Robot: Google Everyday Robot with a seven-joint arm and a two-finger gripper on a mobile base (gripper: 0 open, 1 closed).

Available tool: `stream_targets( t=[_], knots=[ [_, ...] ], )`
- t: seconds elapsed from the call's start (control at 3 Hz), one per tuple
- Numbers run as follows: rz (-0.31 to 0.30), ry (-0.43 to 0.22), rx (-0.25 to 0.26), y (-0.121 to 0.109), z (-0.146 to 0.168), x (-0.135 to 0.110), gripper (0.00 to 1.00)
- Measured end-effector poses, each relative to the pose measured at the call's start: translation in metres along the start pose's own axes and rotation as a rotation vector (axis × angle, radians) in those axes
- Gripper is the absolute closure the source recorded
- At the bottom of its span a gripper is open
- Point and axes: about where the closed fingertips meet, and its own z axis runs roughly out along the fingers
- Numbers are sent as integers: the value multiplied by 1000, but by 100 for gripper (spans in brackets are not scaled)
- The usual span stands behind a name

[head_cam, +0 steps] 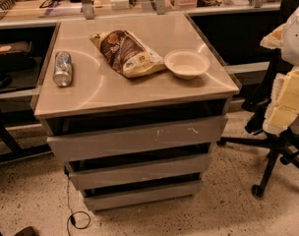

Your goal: Open middle drawer

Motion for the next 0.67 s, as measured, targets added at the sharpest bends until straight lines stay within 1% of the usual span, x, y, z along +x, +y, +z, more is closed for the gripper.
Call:
stream_targets(
  t=[0.33, 0.67],
  knots=[
    [0, 0, 0, 0, 0, 0, 0],
    [4, 0, -22, 16, 27, 5, 0]
  ],
)
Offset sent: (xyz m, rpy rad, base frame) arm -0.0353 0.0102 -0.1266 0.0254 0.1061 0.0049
